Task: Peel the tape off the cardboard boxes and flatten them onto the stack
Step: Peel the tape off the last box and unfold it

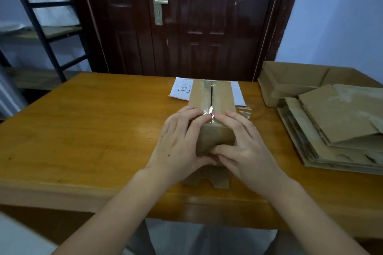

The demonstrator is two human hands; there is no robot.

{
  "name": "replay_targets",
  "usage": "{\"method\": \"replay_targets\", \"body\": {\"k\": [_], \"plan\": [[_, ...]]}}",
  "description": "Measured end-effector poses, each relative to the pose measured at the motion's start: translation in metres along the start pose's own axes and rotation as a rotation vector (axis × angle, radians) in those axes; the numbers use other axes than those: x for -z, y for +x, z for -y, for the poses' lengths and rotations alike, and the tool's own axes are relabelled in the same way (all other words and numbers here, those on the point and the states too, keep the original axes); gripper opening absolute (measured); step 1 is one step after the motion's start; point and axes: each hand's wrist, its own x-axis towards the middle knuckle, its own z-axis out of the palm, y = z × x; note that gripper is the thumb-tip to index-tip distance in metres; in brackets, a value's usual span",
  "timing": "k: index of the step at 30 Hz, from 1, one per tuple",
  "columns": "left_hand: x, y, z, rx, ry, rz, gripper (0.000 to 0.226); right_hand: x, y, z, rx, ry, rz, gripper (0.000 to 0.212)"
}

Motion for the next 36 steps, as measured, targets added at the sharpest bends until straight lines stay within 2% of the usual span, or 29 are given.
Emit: {"method": "replay_targets", "body": {"k": [4,8,11,13,16,21,23,25,30,33,36], "plan": [[0.002,0.001,0.004,-0.049,-0.002,0.043,0.098,-0.009,0.0,0.001,-0.019,-0.029,-0.021,0.026],[0.003,0.003,0.009,-0.061,-0.036,0.067,0.1,-0.016,0.0,0.0,-0.041,-0.036,-0.026,0.015],[0.004,0.002,0.013,-0.125,-0.1,0.056,0.069,-0.017,0.0,-0.001,-0.054,-0.022,-0.032,0.008],[0.004,0.0,0.016,-0.165,-0.089,0.081,0.048,-0.017,0.0,-0.001,-0.063,-0.003,-0.036,0.01],[0.005,-0.001,0.018,-0.184,-0.08,0.128,0.032,-0.013,0.002,0.002,-0.081,0.061,-0.039,0.012],[0.009,0.001,0.015,-0.179,-0.125,0.093,0.008,-0.007,0.001,0.001,-0.119,0.229,-0.019,0.011],[0.011,0.001,0.011,-0.161,-0.136,0.093,0.006,-0.005,0.001,-0.001,-0.139,0.282,-0.021,0.011],[0.012,0.002,0.009,-0.151,-0.15,0.098,0.006,-0.004,0.002,-0.001,-0.142,0.288,-0.043,0.023],[0.014,0.001,0.008,-0.134,-0.151,0.104,0.006,-0.014,0.006,0.001,-0.167,0.287,-0.183,0.028],[0.015,0.001,0.009,-0.133,-0.163,0.105,0.008,-0.018,0.006,0.002,-0.159,0.274,-0.207,0.02],[0.016,0.0,0.009,-0.127,-0.182,0.12,0.019,-0.019,0.004,0.001,-0.144,0.255,-0.205,0.012]]}}
